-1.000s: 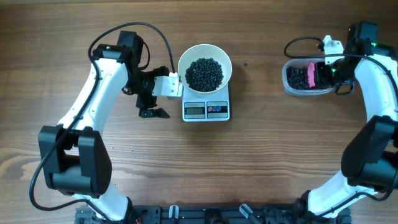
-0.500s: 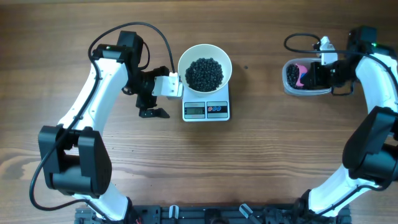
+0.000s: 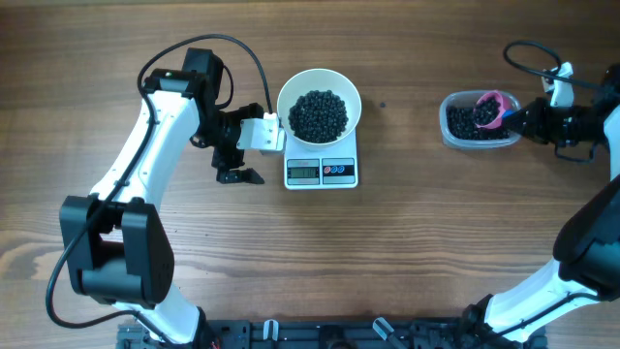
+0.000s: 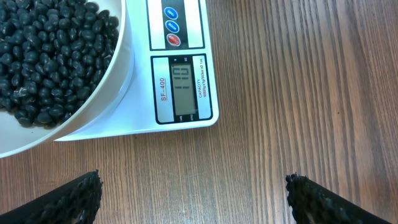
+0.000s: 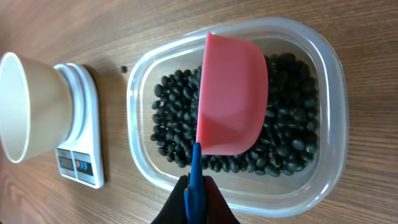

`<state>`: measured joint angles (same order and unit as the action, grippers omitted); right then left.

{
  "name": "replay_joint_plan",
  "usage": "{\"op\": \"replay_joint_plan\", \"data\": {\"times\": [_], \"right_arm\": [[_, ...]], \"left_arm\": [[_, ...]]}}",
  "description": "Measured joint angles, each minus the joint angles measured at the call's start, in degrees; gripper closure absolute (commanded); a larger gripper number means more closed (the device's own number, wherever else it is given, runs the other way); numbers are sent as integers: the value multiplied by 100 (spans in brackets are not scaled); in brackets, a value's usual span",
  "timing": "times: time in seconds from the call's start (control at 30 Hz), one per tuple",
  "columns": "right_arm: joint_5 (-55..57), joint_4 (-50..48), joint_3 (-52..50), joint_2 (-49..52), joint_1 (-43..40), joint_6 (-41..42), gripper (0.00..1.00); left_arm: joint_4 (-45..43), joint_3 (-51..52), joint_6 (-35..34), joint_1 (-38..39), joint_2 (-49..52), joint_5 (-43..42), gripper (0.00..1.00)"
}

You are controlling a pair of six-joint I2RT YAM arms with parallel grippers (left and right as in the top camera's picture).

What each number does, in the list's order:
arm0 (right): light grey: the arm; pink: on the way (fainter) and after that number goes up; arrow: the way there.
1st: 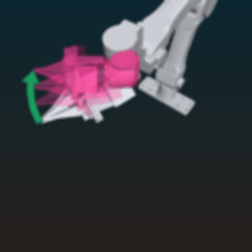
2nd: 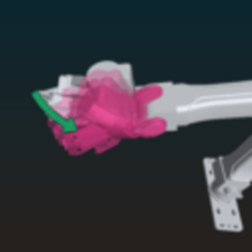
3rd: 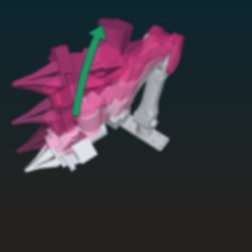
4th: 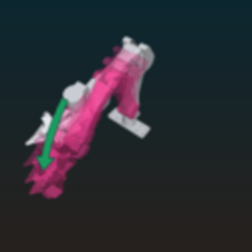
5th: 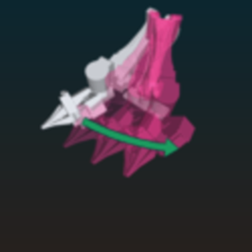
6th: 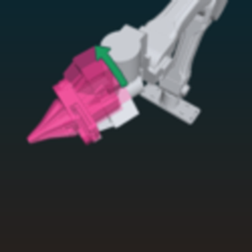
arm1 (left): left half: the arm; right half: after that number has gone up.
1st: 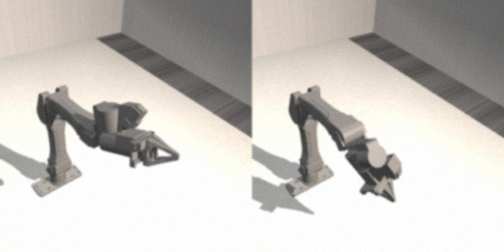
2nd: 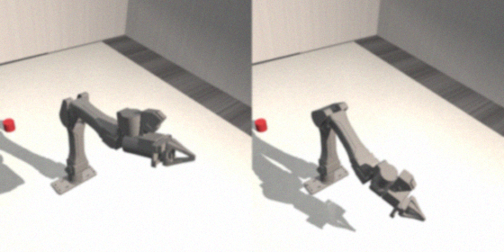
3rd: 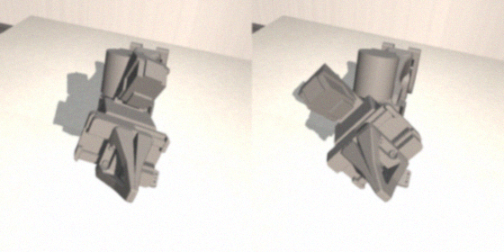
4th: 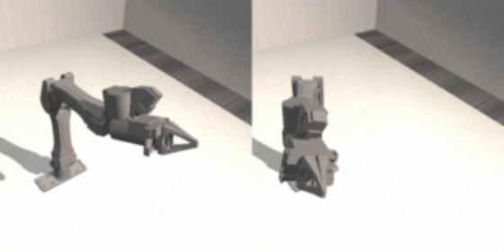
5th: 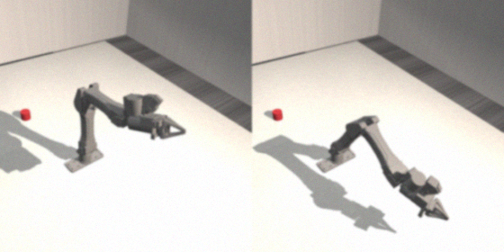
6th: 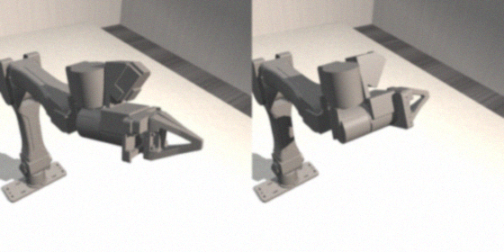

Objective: Scoop item into bowl and weigh 150g on scale
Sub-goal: 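Move the empty pink scoop back into the bean tub with the right gripper, then scoop beans and lift the pink scoop out of the tub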

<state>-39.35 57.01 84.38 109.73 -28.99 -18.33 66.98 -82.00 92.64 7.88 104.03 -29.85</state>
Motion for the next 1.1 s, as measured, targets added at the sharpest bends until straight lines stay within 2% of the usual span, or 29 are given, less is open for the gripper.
{"op": "replay_joint_plan", "data": {"times": [0.6,1.1], "right_arm": [[-1043,85,0,0,-11,44,96],[-2450,72,0,0,127,-37,96]], "left_arm": [[0,0,0,0,0,0,0],[0,0,0,0,0,0,0]]}}
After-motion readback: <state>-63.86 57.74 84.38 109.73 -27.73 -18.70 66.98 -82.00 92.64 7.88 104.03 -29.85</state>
